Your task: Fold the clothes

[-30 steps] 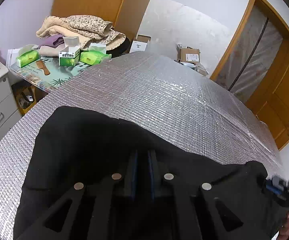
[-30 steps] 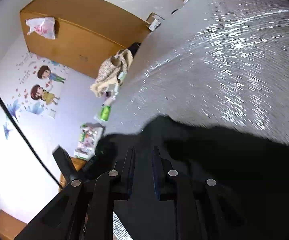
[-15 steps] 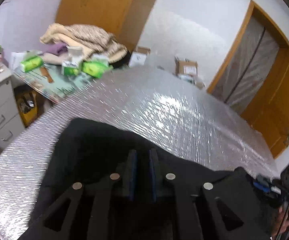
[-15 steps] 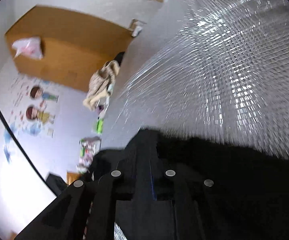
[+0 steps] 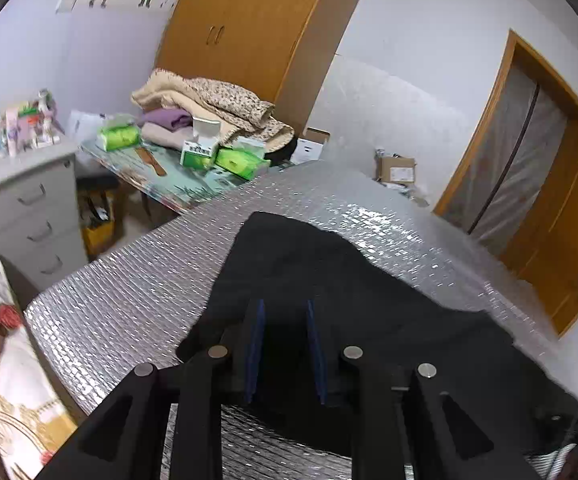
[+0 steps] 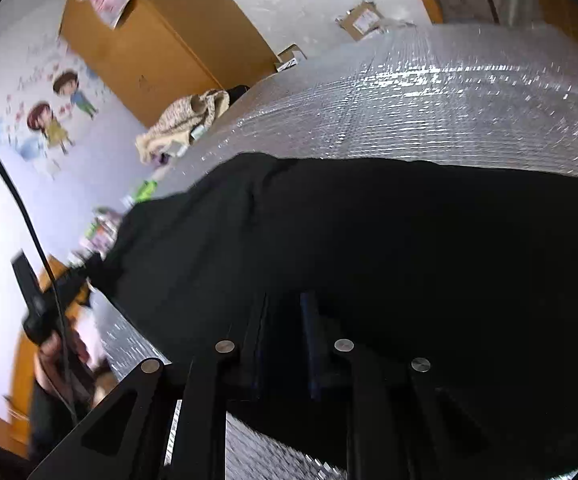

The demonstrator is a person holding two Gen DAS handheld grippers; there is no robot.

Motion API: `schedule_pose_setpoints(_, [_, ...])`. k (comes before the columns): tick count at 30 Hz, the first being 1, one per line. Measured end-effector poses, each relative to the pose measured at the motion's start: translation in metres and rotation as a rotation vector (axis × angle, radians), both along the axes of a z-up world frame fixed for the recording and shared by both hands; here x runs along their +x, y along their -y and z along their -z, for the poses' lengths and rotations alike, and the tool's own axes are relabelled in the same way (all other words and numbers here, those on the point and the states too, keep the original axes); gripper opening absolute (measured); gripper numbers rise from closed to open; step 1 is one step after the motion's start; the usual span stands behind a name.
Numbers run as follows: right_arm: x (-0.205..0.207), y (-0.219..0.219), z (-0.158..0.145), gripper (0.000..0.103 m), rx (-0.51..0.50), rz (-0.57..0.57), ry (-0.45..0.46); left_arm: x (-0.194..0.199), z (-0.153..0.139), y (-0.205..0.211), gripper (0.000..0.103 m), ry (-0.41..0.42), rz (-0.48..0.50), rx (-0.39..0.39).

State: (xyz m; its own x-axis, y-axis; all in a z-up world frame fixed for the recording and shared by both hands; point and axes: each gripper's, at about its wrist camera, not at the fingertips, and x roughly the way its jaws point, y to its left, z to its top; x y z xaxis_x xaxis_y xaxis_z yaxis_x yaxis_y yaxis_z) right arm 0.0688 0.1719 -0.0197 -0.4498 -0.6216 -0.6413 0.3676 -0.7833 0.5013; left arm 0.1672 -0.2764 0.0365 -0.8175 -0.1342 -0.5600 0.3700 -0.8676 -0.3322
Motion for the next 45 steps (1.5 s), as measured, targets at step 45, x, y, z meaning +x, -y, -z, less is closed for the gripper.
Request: schedule_pose_setpoints(45, [0.005, -0.021, -0.008, 0.017, 0.080, 0.077, -0.018, 0.014, -0.010, -0.005, 0.037, -0.052, 0.050, 0.175])
